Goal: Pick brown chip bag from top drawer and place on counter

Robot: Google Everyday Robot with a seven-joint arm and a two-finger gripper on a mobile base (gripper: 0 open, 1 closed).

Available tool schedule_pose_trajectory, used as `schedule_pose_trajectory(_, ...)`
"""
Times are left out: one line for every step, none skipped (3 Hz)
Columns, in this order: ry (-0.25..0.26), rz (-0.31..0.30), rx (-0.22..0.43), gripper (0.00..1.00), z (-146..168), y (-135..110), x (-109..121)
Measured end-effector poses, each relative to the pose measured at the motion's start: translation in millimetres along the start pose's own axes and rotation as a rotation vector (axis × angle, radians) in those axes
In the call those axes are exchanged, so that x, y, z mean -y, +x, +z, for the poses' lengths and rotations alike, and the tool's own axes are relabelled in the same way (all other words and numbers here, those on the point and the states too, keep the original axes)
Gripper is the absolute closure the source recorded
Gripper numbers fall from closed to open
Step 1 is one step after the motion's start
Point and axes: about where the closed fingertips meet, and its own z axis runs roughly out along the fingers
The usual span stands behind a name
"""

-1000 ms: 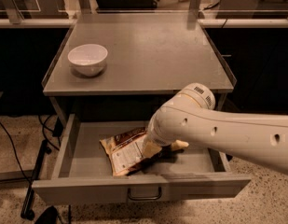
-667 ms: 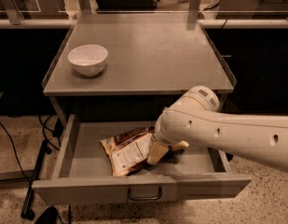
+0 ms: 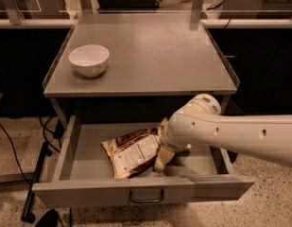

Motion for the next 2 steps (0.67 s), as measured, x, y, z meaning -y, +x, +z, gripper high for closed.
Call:
schedule_pose_trajectory(-0.004, 0.0, -0.001, 0.19, 1.7, 0.6, -1.0)
schedule_pose_trajectory(-0.004, 0.0, -0.001, 0.42, 1.7, 0.6, -1.0)
